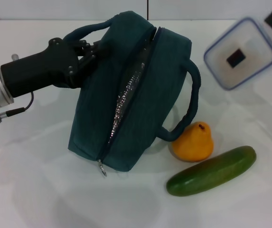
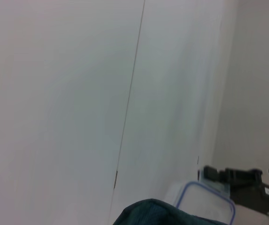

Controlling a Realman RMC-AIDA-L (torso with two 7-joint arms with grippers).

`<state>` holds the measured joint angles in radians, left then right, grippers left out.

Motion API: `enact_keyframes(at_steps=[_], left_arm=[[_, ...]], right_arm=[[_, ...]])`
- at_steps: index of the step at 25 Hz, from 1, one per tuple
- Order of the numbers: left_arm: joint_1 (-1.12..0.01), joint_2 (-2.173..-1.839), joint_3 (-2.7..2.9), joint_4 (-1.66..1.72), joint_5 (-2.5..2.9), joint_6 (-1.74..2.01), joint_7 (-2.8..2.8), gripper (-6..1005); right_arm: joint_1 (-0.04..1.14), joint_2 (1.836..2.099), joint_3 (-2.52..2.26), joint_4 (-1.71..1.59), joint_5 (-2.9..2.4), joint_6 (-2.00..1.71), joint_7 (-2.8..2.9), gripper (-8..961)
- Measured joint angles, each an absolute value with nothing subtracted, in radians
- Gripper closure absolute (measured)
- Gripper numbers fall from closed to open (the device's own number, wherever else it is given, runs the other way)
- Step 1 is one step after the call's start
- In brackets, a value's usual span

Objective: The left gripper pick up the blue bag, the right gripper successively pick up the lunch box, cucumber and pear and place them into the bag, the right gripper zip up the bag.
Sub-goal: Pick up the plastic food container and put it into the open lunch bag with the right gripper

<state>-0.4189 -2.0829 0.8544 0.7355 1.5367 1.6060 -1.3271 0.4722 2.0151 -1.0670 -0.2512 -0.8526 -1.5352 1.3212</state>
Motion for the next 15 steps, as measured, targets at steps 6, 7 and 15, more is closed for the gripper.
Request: enact_keyframes(at_steps=[6,7,15], left_arm=[[-0.422,-2.083,0.854,0.734,1.542,1.602,-1.327,953],[-0.422,-2.083,0.854,0.734,1.542,1.602,-1.327,954],[-0.426,-2.085,0.855,0.733,1.546,1.600,-1.327,954]], right_arm=[[0.523,2.012,-1.072,-0.372,-0.855,-1.542,1.414,857],[0.537,2.011,-1.072,-0.393,-0.855,-1.543,1.426,857],[0.710,2.015,-1.094,-0.434,-0.859,-1.551,1.487,858]])
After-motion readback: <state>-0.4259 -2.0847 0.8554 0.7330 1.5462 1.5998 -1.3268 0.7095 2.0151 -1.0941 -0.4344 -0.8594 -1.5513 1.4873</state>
